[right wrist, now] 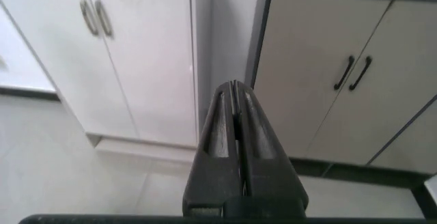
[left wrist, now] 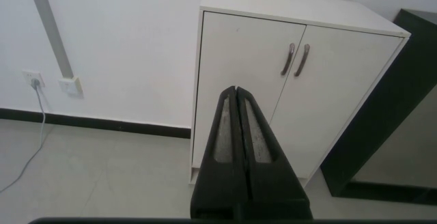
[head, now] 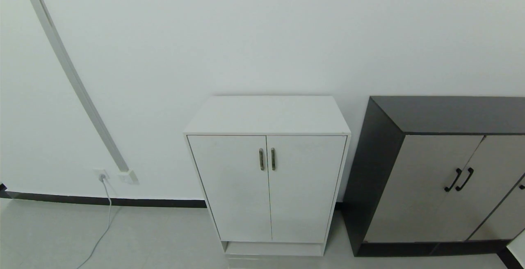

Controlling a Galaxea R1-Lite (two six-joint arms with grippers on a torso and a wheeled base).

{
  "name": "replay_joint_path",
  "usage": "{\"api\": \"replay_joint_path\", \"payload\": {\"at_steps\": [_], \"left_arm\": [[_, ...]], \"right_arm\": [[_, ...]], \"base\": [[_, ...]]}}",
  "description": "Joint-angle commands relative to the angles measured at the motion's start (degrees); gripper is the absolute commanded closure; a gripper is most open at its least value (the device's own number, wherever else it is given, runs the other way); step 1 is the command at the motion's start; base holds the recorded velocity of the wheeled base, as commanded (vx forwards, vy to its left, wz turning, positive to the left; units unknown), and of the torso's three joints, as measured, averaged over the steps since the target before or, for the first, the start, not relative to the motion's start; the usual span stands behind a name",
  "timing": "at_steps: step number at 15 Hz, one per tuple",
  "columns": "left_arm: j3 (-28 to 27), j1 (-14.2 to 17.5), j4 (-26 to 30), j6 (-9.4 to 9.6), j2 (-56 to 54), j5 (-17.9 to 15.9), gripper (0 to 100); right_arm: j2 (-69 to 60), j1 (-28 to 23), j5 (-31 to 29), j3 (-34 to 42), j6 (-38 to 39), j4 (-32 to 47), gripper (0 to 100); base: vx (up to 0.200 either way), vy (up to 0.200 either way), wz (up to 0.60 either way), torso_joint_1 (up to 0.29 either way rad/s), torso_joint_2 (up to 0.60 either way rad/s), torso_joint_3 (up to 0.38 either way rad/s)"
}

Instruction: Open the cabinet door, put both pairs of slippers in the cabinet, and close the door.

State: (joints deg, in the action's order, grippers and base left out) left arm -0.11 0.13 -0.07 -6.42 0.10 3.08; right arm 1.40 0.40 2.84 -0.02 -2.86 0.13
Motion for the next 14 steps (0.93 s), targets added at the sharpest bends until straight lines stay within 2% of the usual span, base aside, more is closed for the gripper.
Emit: {"api": "replay_joint_path", "payload": {"at_steps": [1,4,14], "left_arm": [[0.02,0.04,-0.01,0.01,-0.01,0.08,100],[0.02,0.04,-0.01,0.01,-0.01,-0.01,100],[0.02,0.04,-0.01,0.18,-0.01,0.17,100]], "right_arm": [[-1.4,-0.23,-0.2,0.02,0.58,-0.05,100],[-1.4,-0.23,-1.52,0.02,4.8,-0.4,100],[-1.4,-0.23,-2.49,0.02,4.97,-0.57,100]], "base": [[0.0,0.0,0.0,0.0,0.0,0.0],[0.0,0.0,0.0,0.0,0.0,0.0],[0.0,0.0,0.0,0.0,0.0,0.0]]}}
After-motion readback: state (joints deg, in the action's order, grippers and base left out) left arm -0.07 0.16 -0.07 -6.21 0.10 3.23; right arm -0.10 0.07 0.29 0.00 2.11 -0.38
